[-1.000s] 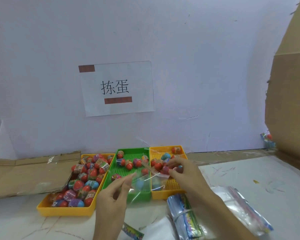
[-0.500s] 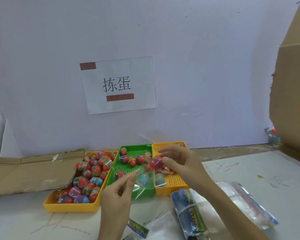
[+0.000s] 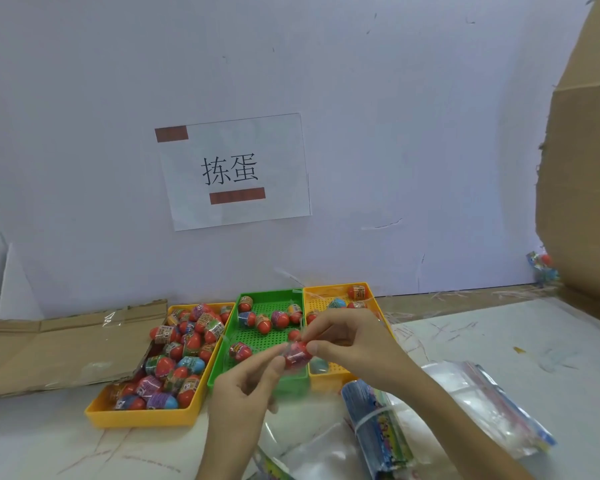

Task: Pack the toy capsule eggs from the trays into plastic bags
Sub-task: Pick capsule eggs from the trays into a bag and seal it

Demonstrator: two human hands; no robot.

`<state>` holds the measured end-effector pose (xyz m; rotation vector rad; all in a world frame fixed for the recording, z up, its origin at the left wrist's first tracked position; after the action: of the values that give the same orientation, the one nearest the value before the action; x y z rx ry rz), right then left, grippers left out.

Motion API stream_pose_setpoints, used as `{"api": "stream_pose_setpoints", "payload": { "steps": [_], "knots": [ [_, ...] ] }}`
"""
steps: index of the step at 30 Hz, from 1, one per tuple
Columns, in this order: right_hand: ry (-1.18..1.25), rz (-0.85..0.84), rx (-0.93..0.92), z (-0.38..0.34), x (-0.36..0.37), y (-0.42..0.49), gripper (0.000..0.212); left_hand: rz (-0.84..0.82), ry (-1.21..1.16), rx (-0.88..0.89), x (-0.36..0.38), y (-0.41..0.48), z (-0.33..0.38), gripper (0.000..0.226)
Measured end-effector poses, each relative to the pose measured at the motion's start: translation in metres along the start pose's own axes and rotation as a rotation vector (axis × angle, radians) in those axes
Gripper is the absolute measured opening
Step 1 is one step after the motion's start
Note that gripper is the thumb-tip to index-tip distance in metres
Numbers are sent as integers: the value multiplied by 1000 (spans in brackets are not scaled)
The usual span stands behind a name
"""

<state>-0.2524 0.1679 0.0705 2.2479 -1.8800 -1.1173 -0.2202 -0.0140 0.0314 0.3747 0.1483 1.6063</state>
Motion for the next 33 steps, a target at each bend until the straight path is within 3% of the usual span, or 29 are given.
{"api": "stream_pose_setpoints", "payload": {
  "steps": [12,18,22,24,26,30,33],
  "knots": [
    [-26,-47,-6,-3,4,-2,9,-96,-96,-249,3,2,-18,51],
    [-47,-115,-30,-5,10,-2,18,-29,-142,-279,-2,3,-24,35],
    [13,159,35,5,-16,2,30,38,-236,-304,-8,4,-26,20],
    [-129,243,126,18,-25,1,31,65,-286,-303,-10,5,-24,19],
    [-343,151,206,31,-21,1,25,57,-328,-296,-10,5,-21,23],
    [-577,-223,189,42,11,-4,18,38,-387,-285,-9,4,-16,27],
    [-610,-225,167,41,22,-5,7,56,-415,-294,-10,3,-18,36]
  ]
}}
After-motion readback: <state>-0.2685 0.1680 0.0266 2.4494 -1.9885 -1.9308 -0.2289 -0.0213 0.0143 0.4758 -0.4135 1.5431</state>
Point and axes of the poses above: each hand's wrist, its own y-axis towards the middle knuckle, its own x-axis out of the palm, z = x × y, the point moved 6 cm from there along y, towards the middle knuckle, and after that the axes turned 14 degrees about -y, right-handed, at the moved point
